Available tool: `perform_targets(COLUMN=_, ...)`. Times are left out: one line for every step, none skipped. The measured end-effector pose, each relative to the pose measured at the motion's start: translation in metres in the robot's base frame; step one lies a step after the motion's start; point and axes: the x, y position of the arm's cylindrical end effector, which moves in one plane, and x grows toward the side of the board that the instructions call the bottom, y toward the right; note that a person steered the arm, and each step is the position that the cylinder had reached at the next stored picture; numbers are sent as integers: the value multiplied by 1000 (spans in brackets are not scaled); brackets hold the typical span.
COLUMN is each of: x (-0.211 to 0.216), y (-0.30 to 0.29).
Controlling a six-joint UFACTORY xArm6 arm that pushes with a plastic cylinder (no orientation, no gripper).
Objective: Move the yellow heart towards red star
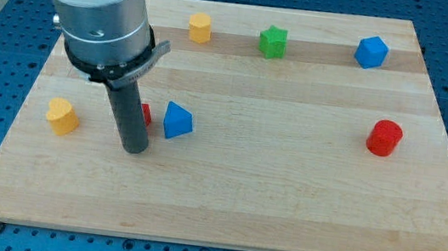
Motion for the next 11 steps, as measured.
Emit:
perform_targets(x=42, y=1)
perform_targets(x=66, y=-41)
perform_targets(x=66, y=-104)
perform_targets(x=32, y=-136)
perform_targets(x=-24, y=-136)
perform_targets(x=-44, y=-129)
perform_targets(x=-52, y=-112)
perform_targets(x=-45, y=-89)
perform_targets(x=-45, y=-83)
perform_targets(x=-45, y=-83)
perform_targets(x=-44, y=-83)
